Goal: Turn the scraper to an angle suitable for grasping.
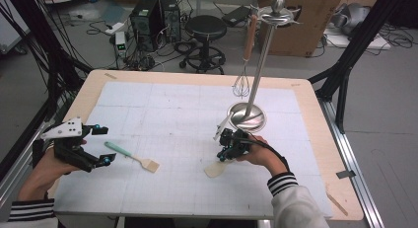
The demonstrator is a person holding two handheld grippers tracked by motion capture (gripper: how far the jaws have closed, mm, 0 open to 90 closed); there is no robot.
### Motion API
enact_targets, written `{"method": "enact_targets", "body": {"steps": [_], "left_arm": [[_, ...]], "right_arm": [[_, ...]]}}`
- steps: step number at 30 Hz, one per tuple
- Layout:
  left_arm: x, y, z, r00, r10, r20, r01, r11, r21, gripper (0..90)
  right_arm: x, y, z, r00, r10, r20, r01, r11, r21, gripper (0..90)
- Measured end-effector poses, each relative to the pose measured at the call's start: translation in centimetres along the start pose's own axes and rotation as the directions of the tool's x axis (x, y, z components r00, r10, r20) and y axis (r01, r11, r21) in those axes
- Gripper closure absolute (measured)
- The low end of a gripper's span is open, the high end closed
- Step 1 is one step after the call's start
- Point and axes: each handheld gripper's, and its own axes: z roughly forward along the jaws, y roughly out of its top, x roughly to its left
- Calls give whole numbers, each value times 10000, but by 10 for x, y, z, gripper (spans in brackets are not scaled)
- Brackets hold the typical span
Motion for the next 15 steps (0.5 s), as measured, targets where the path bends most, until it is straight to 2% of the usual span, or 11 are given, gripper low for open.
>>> {"method": "enact_targets", "body": {"steps": [6, 15], "left_arm": [[0, -1, 0, 10000, -27, -17, 27, 10000, 25, 16], [0, -1, 1, 10000, -38, 1, 38, 10000, 22, 16]], "right_arm": [[-2, -1, 5, 9999, 11, -146, -6, 9995, 331, 889], [2, -4, 3, 9993, -154, -352, 170, 9988, 458, 889]]}}
